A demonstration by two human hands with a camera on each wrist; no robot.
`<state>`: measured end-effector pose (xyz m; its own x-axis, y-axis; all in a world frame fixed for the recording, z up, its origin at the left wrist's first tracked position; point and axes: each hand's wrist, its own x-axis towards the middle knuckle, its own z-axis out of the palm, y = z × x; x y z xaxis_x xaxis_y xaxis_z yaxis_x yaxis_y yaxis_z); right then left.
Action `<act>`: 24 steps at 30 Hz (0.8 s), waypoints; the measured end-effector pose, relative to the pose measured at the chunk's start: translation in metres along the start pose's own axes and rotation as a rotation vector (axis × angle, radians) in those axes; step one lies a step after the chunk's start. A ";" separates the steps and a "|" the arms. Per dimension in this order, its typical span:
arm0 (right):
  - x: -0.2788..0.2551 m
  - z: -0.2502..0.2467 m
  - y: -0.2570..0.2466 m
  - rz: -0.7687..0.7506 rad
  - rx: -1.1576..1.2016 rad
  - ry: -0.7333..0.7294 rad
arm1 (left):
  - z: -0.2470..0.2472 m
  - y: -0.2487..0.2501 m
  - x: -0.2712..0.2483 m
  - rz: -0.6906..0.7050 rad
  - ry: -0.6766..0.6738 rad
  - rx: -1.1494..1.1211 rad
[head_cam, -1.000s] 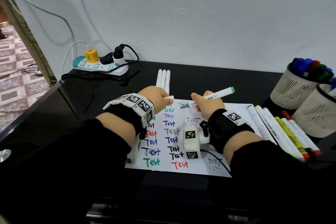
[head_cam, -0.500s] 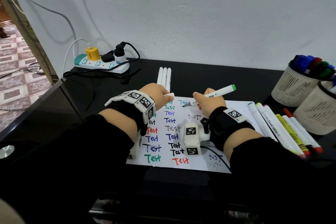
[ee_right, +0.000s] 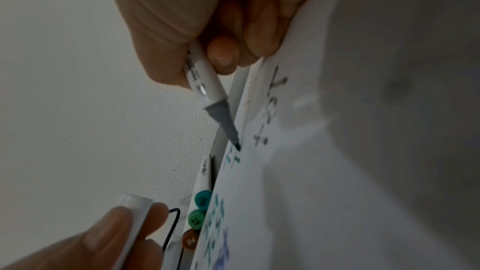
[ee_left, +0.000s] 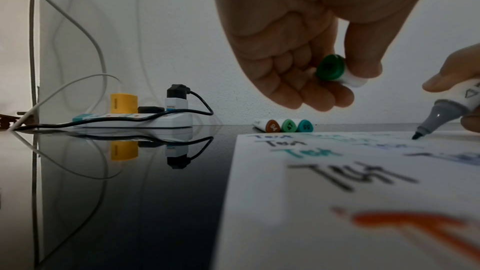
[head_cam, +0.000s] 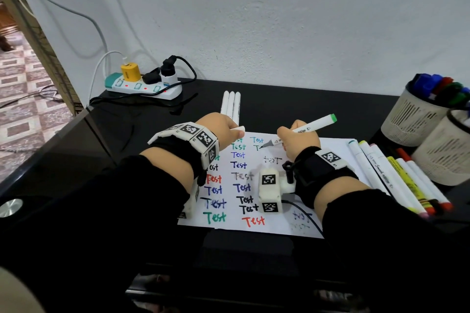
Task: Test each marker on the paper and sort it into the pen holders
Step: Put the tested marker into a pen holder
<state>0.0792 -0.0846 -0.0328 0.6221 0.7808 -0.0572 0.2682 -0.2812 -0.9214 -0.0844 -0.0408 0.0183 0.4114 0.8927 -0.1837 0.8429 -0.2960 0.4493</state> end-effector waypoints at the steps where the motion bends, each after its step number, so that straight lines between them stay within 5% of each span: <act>1: 0.000 0.000 0.000 0.003 0.001 0.000 | 0.000 0.000 0.000 0.000 0.000 -0.001; 24: -0.001 -0.001 0.001 0.046 0.071 0.042 | 0.002 -0.001 0.002 -0.002 0.001 -0.023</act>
<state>0.0793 -0.0863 -0.0336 0.6634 0.7434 -0.0850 0.1872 -0.2749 -0.9431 -0.0840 -0.0395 0.0163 0.4096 0.8937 -0.1834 0.8355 -0.2867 0.4687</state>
